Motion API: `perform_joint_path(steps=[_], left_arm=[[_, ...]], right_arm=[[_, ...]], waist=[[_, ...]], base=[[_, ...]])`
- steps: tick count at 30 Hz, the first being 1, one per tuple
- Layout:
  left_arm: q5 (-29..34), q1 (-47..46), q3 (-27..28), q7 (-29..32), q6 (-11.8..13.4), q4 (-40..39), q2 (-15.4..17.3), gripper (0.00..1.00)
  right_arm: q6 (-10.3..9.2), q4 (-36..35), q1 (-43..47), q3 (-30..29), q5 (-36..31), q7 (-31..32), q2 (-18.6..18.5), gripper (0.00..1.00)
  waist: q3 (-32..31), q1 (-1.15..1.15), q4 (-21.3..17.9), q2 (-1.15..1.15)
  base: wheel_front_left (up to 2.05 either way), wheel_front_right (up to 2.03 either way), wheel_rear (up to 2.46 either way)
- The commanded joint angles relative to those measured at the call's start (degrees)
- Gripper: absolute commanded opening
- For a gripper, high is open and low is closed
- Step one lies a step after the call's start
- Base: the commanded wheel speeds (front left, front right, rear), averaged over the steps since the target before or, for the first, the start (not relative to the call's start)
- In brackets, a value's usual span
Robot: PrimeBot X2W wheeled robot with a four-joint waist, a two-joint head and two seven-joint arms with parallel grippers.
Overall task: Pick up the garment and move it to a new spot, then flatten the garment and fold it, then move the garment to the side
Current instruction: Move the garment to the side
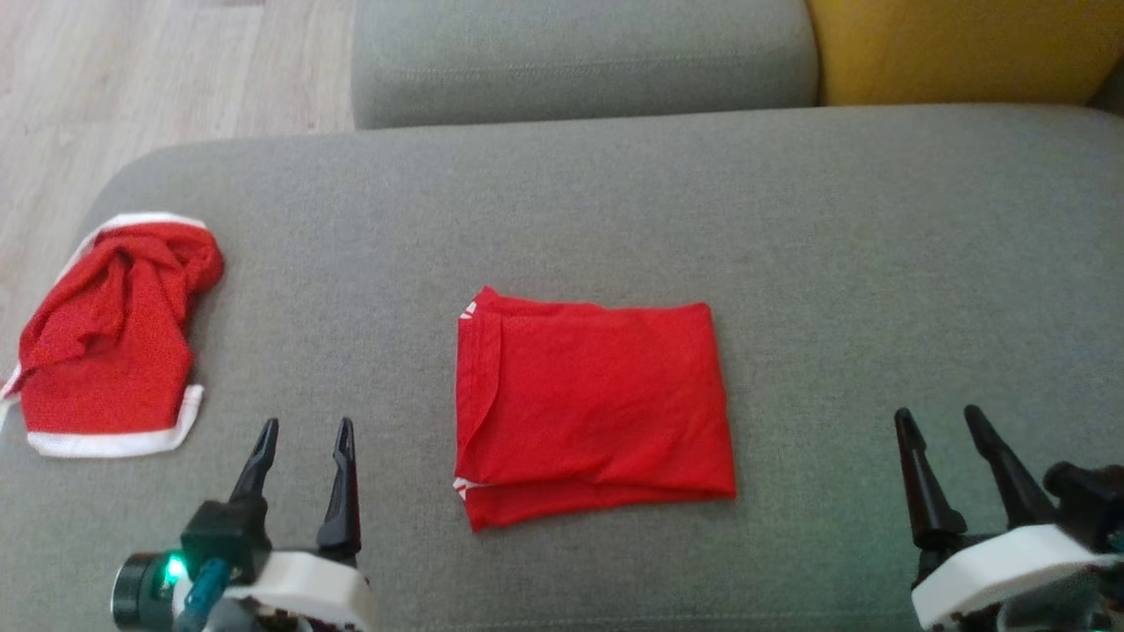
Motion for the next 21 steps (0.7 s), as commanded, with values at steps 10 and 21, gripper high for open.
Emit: perform_joint_path(steps=[10,21], left_arm=[[1.50,-10.66,0.88,-1.60,-1.17,-1.53,-0.59,1.00],[2.69,-14.77,1.00,-2.16,-2.03,-0.58,-2.70,1.00]], right_arm=[[0.20,8.65,-12.46,7.37,2.19,2.20,-3.74,1.00],[0.20,25.57,-22.30,11.08,3.96,6.75,-0.63,1.00]], waist=[[7.46,0.00,4.51,0.00],[10.59,0.00,7.14,0.00]], base=[[0.00,0.00,0.00],[0.00,0.00,0.00]])
